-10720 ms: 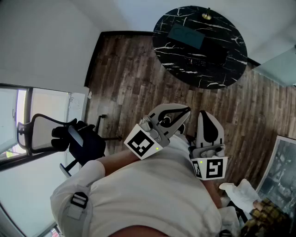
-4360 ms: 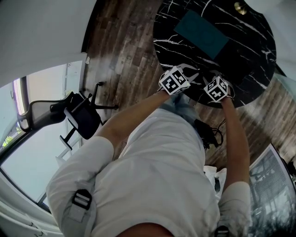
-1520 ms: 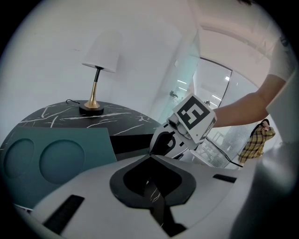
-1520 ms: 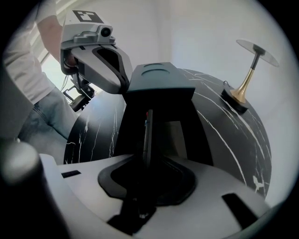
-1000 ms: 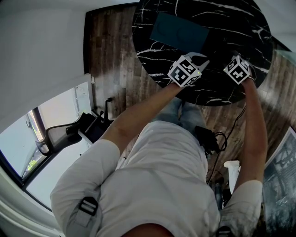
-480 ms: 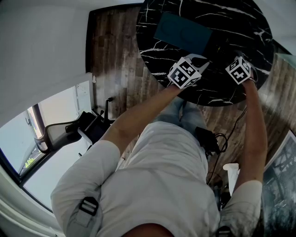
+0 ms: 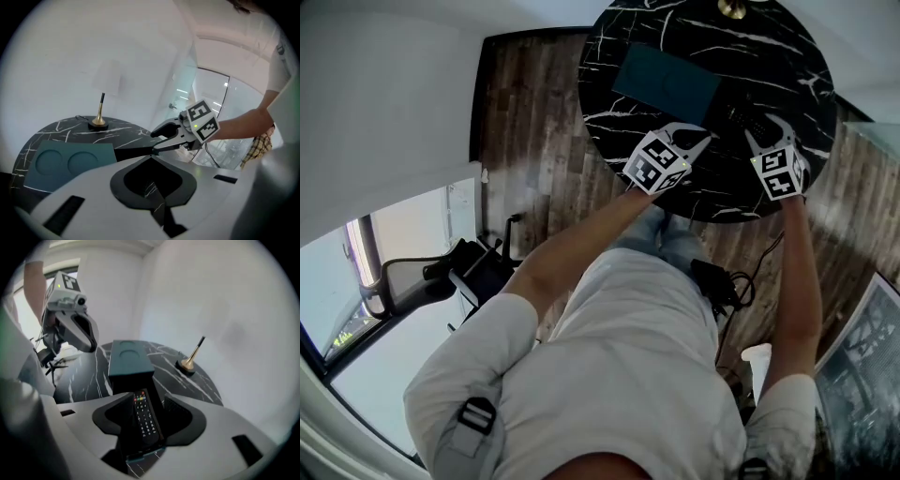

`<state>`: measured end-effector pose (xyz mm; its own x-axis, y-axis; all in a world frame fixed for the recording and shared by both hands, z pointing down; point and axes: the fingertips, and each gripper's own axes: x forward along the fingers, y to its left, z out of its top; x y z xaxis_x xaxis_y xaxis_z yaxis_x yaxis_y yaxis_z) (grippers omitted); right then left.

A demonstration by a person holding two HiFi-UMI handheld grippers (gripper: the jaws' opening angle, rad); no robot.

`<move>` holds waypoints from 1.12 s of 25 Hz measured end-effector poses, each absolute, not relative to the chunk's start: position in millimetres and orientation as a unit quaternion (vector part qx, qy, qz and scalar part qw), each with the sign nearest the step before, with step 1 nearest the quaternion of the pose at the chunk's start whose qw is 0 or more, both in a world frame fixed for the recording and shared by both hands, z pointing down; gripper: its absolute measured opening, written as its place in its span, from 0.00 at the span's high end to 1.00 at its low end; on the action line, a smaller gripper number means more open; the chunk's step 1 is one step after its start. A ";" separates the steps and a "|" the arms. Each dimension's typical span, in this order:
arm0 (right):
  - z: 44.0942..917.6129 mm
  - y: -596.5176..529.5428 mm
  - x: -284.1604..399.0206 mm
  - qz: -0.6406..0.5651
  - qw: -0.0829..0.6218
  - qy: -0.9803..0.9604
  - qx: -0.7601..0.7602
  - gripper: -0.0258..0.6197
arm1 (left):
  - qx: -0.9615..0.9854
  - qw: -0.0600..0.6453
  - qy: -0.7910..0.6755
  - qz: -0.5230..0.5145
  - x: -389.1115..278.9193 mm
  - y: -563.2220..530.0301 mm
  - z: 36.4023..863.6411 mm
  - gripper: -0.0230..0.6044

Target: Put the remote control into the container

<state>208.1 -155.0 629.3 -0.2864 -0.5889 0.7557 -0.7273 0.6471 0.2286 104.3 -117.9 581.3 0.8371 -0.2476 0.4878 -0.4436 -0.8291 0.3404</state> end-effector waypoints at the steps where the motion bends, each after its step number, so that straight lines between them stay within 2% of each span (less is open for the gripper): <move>1: 606.6 -150.0 201.1 0.079 0.400 -0.805 0.430 0.64 | 0.935 0.223 -0.191 0.201 101.5 -118.0 565.6 0.96; 5: 524.2 -115.3 166.6 0.083 0.279 -0.832 0.471 0.64 | 0.952 0.196 -0.200 0.126 92.6 -108.9 488.5 0.96; 6: 506.2 -106.2 161.8 0.082 0.254 -0.834 0.483 0.68 | 0.956 0.187 -0.198 0.110 91.7 -104.6 470.3 0.96; 7: 489.1 -97.9 159.4 0.081 0.230 -0.833 0.497 0.79 | 0.960 0.179 -0.195 0.096 90.9 -99.7 453.7 0.96; 8: 472.5 -89.9 157.9 0.082 0.204 -0.831 0.511 0.86 | 0.963 0.171 -0.192 0.082 89.3 -94.2 438.7 0.96; 13: 388.2 -52.4 148.9 0.092 0.091 -0.820 0.558 0.93 | 0.972 0.142 -0.185 0.025 72.8 -63.4 371.3 0.96; 21: 284.2 -6.0 122.9 0.041 0.014 -0.821 0.569 0.95 | 0.975 0.112 -0.186 -0.043 47.0 -27.1 280.1 0.96; 28: 266.7 19.1 84.0 0.047 -0.011 -0.837 0.546 0.95 | 0.975 0.079 -0.192 -0.074 42.3 -2.0 248.1 0.96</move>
<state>84.0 19.1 266.7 -0.4045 -0.9139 0.0335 -0.9119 0.4003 -0.0908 42.3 -2.0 248.1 0.9148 -0.3872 -0.1146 -0.3636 -0.9133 0.1834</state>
